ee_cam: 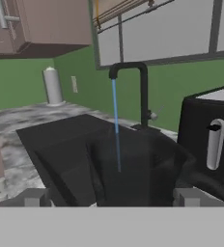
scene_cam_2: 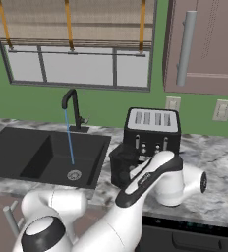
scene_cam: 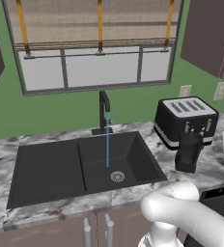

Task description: Turn on the sink faucet and place the jug under the water for a few seconds to fill it up.

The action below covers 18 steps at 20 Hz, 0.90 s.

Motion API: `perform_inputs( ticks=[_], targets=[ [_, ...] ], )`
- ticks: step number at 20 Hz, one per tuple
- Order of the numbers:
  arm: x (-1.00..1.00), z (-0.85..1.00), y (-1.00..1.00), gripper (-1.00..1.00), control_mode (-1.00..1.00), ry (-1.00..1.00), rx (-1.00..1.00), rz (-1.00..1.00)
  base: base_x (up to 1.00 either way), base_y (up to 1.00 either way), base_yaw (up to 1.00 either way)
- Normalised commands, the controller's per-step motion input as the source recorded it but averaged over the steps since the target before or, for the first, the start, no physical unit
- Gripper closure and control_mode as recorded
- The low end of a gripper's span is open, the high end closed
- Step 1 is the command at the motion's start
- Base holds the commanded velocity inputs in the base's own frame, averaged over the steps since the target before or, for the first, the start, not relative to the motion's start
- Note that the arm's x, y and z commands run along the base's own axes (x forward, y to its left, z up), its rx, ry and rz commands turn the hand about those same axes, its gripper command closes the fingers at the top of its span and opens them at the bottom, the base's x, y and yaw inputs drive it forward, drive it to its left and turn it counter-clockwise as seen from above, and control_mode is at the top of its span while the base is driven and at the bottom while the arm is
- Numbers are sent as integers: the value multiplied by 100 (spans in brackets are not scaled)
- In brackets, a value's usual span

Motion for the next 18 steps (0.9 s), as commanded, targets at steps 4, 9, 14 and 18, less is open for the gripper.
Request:
perform_inputs(
  ticks=[4,9,14,18],
  targets=[
    [8,-16,0,-100,-100,0,0,4,0,0,0],
    [9,-6,0,-100,-100,0,-1,0,0,0,0],
    [1,-2,0,-100,-100,0,-1,0,0,0,0],
    [0,0,0,-100,-100,0,0,0,0,0,0]
  ],
)
